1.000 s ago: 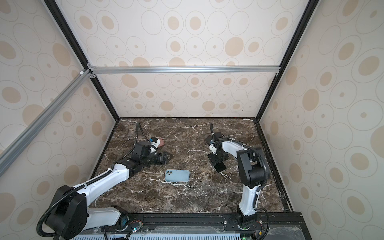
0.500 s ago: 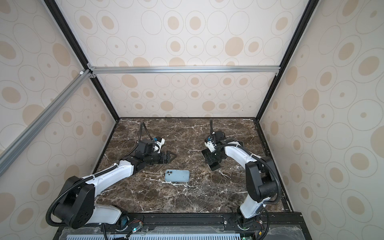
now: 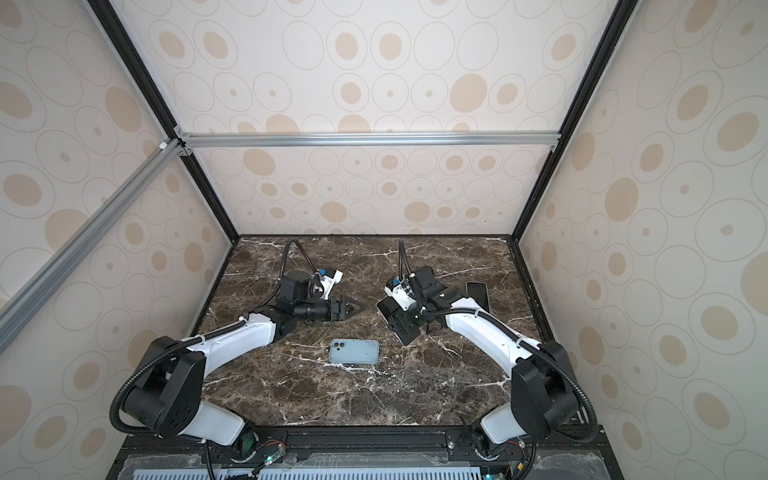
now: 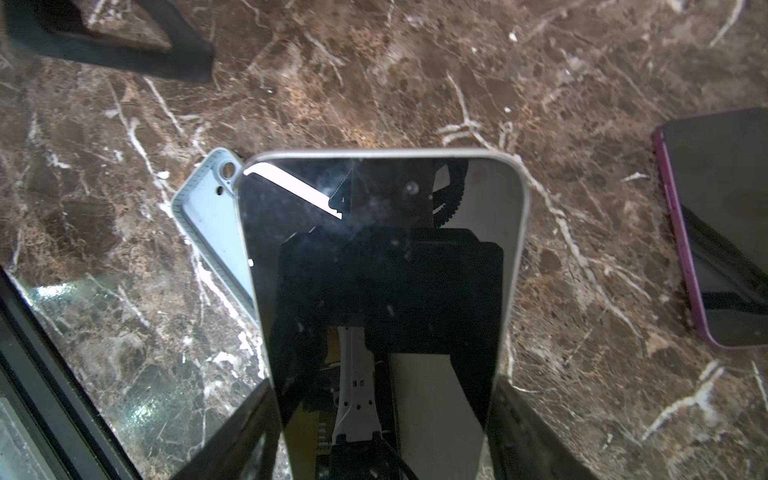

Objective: Put the phone into the phone case
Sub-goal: 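Carry the black phone with the right gripper toward the left gripper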

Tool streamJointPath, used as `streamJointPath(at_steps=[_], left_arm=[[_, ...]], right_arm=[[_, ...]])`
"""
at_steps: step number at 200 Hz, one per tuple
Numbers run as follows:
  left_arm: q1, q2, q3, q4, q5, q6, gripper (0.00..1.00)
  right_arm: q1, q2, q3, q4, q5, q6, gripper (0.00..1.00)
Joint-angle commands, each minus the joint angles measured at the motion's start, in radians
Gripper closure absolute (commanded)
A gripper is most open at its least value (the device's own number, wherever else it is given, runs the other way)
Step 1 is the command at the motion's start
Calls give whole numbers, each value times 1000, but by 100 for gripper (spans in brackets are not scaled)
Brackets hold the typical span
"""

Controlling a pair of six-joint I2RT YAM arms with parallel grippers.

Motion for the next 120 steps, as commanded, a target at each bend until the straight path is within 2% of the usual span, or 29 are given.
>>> streamJointPath(at_steps=[1, 120], left_arm=[[7, 1, 26, 92, 86, -40, 26], [3, 40, 3, 127, 166, -87, 55]], right_arm=[[33, -20, 13, 22, -2, -17, 81], [140, 14, 88, 31, 71, -39, 82]])
